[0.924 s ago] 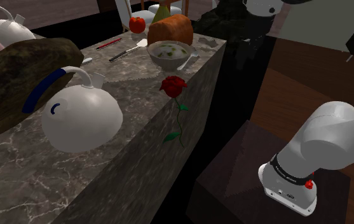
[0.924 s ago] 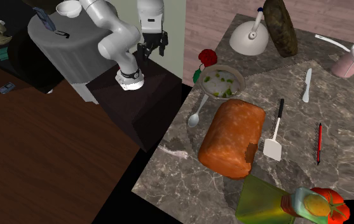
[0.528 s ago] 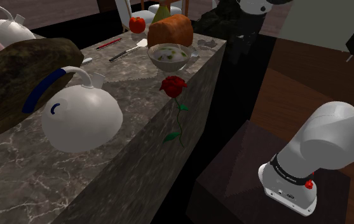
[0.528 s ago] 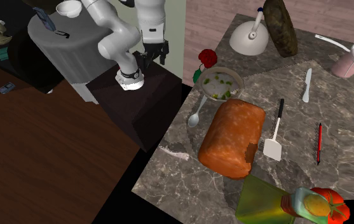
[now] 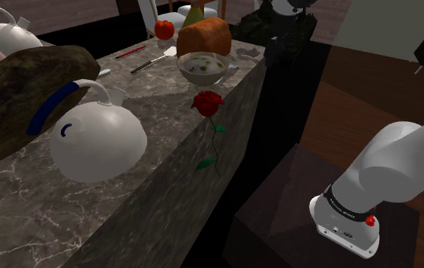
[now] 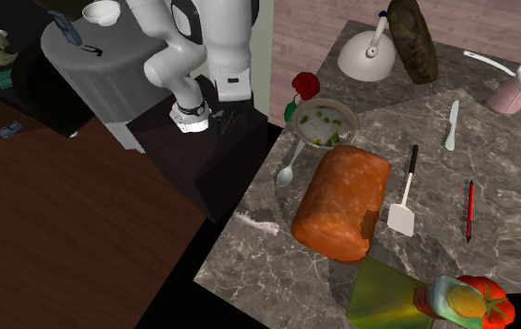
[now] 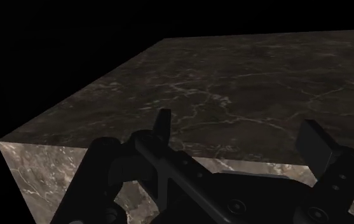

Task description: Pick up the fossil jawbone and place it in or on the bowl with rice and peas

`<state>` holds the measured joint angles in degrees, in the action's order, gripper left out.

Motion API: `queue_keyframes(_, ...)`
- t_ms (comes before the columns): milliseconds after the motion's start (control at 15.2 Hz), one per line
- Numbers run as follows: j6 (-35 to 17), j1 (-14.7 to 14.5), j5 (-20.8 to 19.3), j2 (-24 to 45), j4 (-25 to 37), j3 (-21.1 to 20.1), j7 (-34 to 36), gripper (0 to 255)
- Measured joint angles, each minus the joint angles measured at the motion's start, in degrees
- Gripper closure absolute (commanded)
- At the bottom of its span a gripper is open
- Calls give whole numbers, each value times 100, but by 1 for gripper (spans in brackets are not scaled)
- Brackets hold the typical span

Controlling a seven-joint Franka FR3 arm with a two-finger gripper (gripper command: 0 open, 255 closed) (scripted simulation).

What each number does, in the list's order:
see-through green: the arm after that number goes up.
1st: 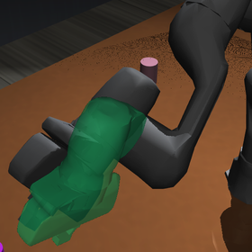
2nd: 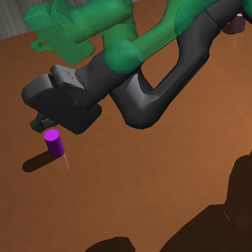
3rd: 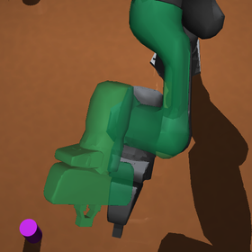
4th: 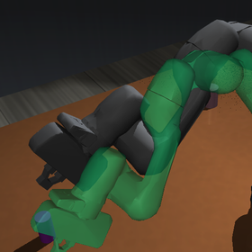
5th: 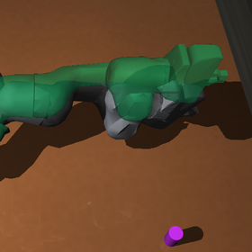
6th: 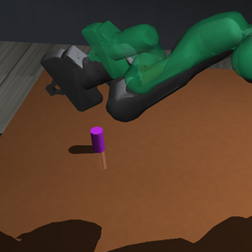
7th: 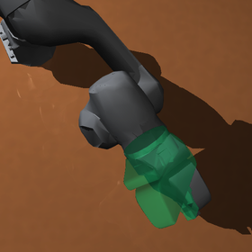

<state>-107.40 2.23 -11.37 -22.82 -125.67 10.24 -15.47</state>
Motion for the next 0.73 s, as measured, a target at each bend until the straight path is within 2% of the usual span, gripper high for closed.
queue_keyframes(330,-419,33,26,894,692,304,-560,0)
queue_keyframes(726,-757,120,305,2155,1857,585,-1284,0)
